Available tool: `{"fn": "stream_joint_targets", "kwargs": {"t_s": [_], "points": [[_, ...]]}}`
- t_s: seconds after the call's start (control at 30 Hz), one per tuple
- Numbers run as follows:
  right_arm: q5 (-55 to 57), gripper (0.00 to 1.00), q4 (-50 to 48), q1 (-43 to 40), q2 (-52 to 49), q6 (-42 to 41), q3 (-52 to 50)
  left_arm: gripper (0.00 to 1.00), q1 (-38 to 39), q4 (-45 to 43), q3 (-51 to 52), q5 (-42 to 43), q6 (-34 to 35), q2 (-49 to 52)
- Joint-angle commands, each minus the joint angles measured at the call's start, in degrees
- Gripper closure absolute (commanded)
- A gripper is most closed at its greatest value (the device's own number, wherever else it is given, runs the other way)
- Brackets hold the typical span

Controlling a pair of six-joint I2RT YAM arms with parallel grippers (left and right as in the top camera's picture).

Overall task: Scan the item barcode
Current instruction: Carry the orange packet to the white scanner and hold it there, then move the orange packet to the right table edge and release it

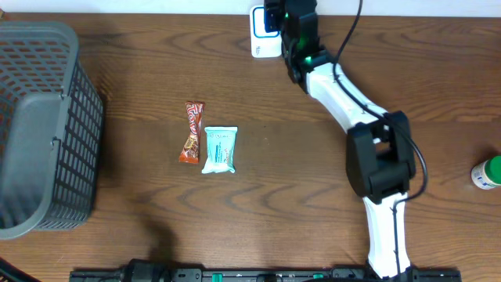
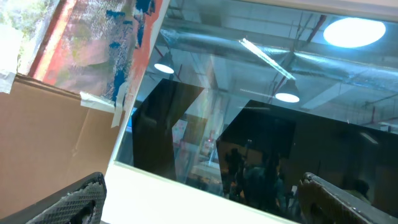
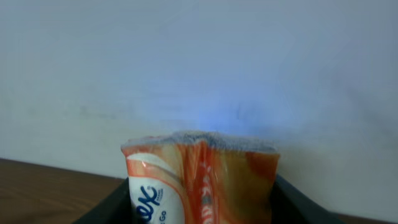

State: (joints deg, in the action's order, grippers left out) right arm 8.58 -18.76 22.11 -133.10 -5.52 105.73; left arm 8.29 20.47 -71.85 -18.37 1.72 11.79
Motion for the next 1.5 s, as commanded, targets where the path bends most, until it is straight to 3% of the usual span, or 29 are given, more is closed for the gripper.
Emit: {"fn": "stream_joint_targets", "kwargs": {"t_s": [0.0,0.27,0.6,1.0,1.23,1.47], "points": [[0.6,0.5,-3.8,0.6,-4.1,2.4,0.3,0.02,-0.2,-0.5,0.1,-0.3,0.5,-0.1],[0.6,0.52,-13.0,1.3,-9.7,2.8,0.3,0.02,-0.2,-0.5,0.2,-0.3,0.5,-0.1],[1.0,0.55,-12.7,1.3,-12.3,2.8,0.3,0.02,-0.2,-3.3,3.1,-0.3,0.5,-0.1],[1.0,0.51,-11.6,2.3,-9.9,3.0,0.3,0.02,-0.2,-4.4,3.1,-0.4,0.5,-0.1],[1.0,0.53,4.5,1.8,-0.7,3.1,0.3,0.02,-0.2,-5.4,3.1,-0.4,0.5,-0.1],[7.2,0.57,30.8,-2.1,11.0,6.8,0.3,0.02,-0.2,-5.5,3.1,-0.3,0.5,-0.2]]}}
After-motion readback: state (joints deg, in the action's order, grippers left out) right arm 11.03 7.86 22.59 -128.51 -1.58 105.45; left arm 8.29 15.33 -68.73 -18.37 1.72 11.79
